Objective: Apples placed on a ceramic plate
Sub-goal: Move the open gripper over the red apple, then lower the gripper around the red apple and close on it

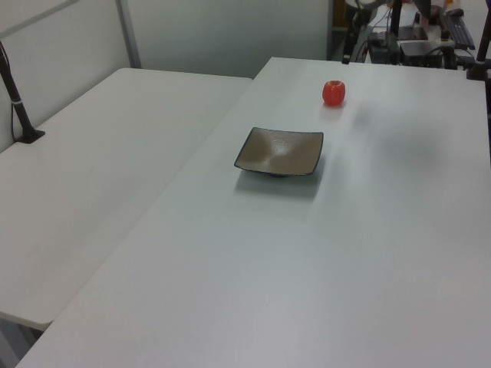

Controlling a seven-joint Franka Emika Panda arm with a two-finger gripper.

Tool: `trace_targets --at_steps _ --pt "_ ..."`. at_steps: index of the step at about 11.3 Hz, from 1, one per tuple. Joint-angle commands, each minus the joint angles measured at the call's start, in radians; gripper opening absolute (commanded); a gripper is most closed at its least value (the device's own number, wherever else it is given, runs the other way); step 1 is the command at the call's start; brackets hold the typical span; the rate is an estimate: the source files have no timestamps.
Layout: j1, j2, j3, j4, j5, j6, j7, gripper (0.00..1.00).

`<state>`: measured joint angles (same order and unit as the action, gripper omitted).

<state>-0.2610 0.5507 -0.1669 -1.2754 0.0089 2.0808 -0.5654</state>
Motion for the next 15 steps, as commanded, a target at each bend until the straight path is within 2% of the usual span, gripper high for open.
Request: trace_targets --at_steps 1,5,7,12,15 --pt "-0.03 0.095 -0.008 0.018 0.022 0.129 -0.031 1.0" --pt "-0.046 0.176 -0.003 0.014 0.051 0.266 -0.03 1.0" --pt "-0.046 0.187 0.003 0.005 0.072 0.28 -0.031 1.0" --pt "-0.046 0.212 0.01 0.004 0.072 0.289 -0.041 1.0" --pt "-0.04 0.233 0.014 -0.012 0.069 0.38 -0.036 1.0"
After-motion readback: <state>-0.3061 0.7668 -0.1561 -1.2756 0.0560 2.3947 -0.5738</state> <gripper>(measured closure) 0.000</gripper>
